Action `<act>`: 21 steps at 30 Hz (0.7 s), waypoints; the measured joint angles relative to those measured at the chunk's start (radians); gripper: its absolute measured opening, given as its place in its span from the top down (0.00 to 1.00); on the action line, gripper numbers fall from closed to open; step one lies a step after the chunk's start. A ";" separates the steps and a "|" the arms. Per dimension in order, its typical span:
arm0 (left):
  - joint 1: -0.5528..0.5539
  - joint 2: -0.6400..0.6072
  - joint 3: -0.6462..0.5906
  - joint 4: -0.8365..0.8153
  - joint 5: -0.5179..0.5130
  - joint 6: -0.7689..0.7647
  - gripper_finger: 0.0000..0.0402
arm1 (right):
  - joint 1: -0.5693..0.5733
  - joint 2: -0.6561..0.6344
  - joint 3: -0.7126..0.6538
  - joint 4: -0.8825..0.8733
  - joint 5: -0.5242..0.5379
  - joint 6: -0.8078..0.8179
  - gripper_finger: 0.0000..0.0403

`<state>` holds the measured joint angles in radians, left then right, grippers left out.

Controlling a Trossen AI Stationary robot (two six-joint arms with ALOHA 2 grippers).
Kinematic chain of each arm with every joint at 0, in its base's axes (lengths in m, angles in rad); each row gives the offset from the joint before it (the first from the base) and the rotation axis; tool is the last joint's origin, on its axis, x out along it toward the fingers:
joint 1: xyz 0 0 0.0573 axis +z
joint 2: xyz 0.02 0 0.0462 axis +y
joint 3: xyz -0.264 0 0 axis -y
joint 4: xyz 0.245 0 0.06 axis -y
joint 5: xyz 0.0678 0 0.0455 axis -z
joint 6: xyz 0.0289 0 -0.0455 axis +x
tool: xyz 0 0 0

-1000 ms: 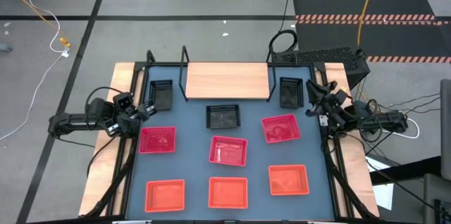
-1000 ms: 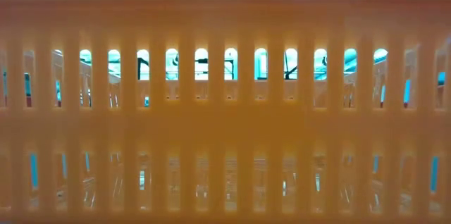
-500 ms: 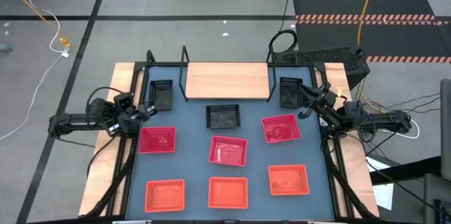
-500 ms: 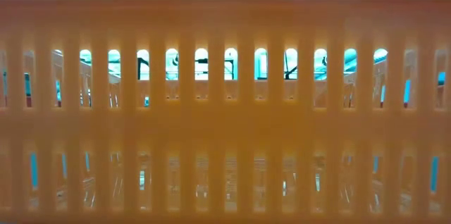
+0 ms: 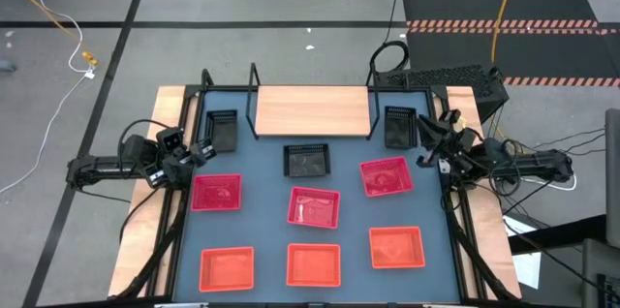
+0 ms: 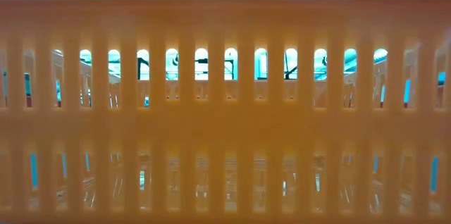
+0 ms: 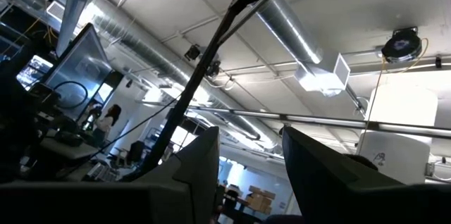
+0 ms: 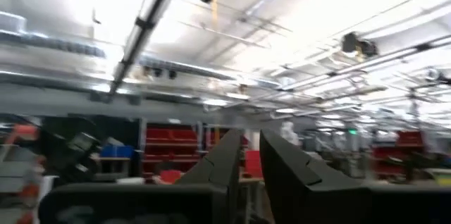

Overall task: Stack baskets on shelf by color
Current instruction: Put the left black bin on the shelf

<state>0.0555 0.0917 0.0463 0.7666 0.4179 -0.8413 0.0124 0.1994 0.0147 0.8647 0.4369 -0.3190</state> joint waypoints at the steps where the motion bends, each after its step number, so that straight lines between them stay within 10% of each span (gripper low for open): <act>1: 0.000 0.000 0.000 0.000 0.000 0.000 0.61 | -0.005 0.010 0.000 0.004 -0.012 0.009 0.88; 21: 0.000 0.000 0.000 0.048 -0.011 -0.010 0.61 | -0.034 0.230 0.000 0.153 -0.019 0.116 0.88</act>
<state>0.0555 0.0918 0.0463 0.8147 0.4065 -0.8517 -0.0212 0.4292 0.0147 1.0173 0.4176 -0.2031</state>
